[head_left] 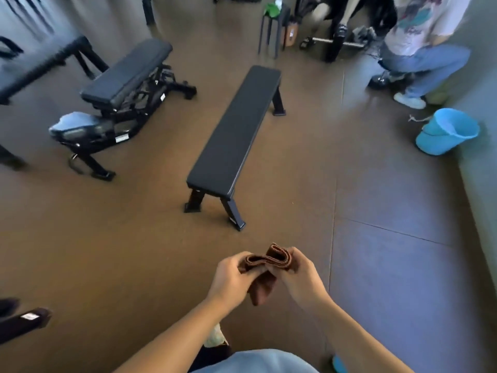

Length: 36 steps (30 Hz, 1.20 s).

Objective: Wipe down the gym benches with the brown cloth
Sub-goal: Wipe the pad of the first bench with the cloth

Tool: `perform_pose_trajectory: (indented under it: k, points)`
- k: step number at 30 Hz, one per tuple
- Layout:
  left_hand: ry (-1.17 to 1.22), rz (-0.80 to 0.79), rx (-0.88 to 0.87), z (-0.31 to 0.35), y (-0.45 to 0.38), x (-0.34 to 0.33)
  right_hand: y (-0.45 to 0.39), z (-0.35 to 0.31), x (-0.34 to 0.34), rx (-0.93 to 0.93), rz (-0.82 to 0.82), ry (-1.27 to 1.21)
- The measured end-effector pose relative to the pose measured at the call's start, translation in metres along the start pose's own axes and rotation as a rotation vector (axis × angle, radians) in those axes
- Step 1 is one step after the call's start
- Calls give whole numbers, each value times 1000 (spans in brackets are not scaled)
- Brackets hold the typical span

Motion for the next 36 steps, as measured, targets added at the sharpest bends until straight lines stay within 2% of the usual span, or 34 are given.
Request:
perform_pose_trajectory:
  k: [6,12,16,18,20,24,28,32,36]
  points:
    - [-19,82,-4,-31,-26,94,-44,-41,-96,75,-305,374]
    - [3,179,21,-50,-55,148,-88,-73,-143,126,-241,643]
    - [-78,177,24,-45,-79,157,-113,-87,-151,269,-268,903]
    - [-94,194,20,-36,-94,163,-124,-95,-152,281,-349,883]
    - [-88,220,32,-25,-111,170,-136,-103,-151,198,-432,772]
    - [-44,208,87,-4,-148,178,-170,-134,-142,202,-462,730]
    - [236,225,250,11,-178,170,-212,-177,-127,229,-477,727]
    - [611,312,394,5,-203,151,-242,-218,-116,143,-511,555]
    - [1059,385,705,-34,-206,115,-248,-266,-114,91,-586,317]
Point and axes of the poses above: each hand's wrist, its own y-axis away from the middle knuckle, its own x-axis out of the back of the hand, z = x × y, the point moved 6 cm from there along -y, towards the middle knuckle, and after that the axes turned 7 degrees about -y, right-handed, at the moved point
